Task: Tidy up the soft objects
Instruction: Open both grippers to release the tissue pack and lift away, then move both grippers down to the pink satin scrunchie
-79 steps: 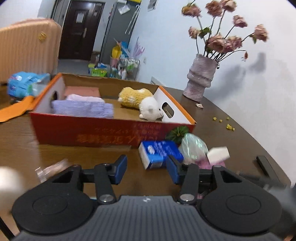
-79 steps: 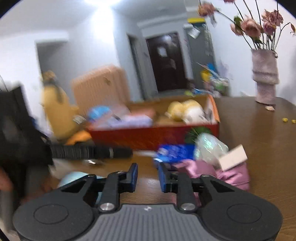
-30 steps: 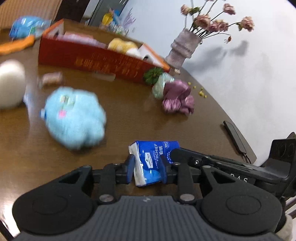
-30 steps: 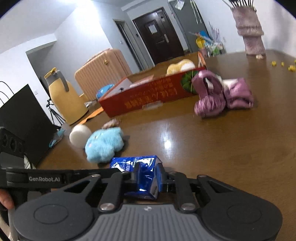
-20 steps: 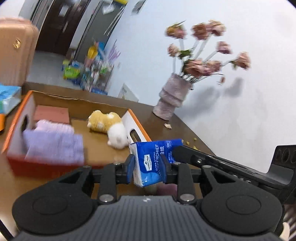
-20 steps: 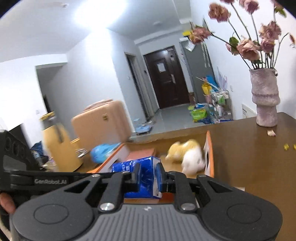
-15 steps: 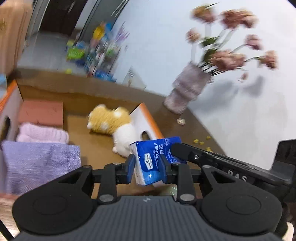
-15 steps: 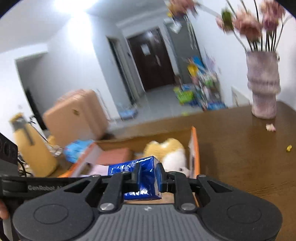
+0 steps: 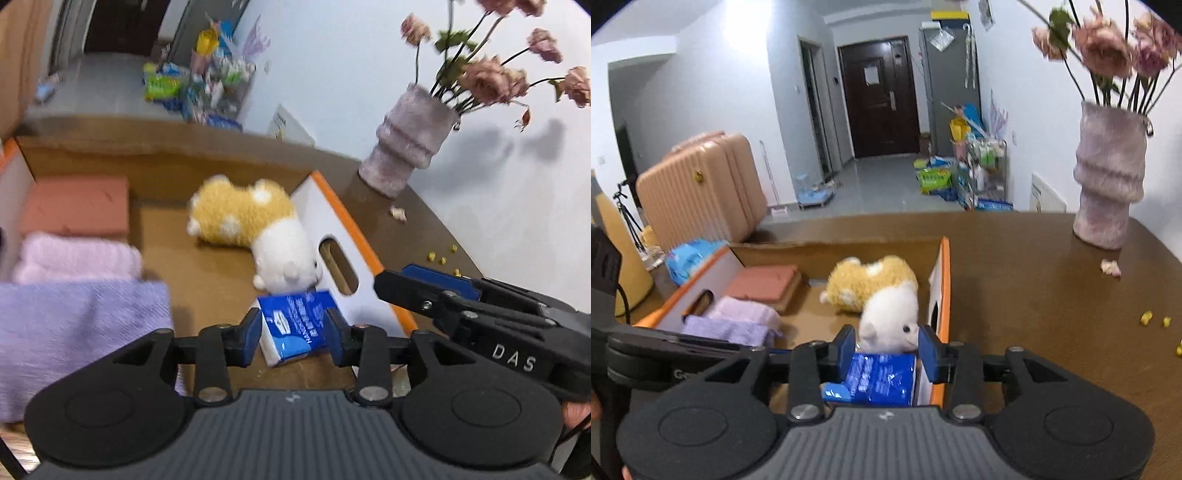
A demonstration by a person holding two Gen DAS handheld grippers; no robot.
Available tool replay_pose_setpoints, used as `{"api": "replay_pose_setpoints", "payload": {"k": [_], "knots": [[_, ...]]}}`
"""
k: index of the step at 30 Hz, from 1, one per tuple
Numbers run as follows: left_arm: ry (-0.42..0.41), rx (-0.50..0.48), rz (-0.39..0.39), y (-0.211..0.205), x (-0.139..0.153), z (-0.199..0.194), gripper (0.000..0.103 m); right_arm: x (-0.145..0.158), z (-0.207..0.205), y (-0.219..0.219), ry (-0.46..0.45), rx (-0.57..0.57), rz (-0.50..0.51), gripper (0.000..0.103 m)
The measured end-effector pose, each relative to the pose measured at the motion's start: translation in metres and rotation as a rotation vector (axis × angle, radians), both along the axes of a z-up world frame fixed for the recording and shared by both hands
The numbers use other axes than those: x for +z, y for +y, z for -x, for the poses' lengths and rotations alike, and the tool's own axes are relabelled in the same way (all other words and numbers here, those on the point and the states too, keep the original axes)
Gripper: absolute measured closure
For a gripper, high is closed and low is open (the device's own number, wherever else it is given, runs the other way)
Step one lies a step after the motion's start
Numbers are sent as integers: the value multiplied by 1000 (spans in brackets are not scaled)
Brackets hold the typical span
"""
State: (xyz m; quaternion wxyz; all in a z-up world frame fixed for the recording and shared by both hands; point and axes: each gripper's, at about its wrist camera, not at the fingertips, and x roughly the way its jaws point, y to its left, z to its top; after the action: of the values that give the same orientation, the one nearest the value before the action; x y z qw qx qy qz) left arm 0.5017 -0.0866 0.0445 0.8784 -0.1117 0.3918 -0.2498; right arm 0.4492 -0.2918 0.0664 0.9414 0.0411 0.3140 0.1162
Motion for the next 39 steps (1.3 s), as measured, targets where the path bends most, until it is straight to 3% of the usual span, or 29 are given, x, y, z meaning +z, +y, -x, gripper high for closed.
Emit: {"api": "replay_pose_setpoints", "payload": {"k": [5, 8, 12, 13, 23, 29, 35, 39], "knots": [[-187, 91, -105, 29, 50, 59, 59, 31, 30, -5, -73, 39, -24, 62], [-319, 201, -194, 50, 70, 109, 46, 41, 58, -3, -149, 84, -34, 53], [-505, 393, -317, 68, 78, 173, 20, 46, 95, 7, -293, 123, -24, 37], [-528, 416, -328, 71, 79, 183, 19, 47, 100, 9, -307, 130, -24, 35], [-520, 495, -296, 85, 76, 244, 19, 47, 136, 24, -323, 163, -6, 35], [-485, 439, -282, 81, 47, 305, 18, 17, 213, 15, -362, 175, -19, 34], [-324, 313, -194, 59, -1, 327, 18, -46, 278, 8, -219, 182, -57, 33], [-324, 239, -212, 35, -9, 314, 18, -69, 285, -3, -119, 114, -39, 34]]}}
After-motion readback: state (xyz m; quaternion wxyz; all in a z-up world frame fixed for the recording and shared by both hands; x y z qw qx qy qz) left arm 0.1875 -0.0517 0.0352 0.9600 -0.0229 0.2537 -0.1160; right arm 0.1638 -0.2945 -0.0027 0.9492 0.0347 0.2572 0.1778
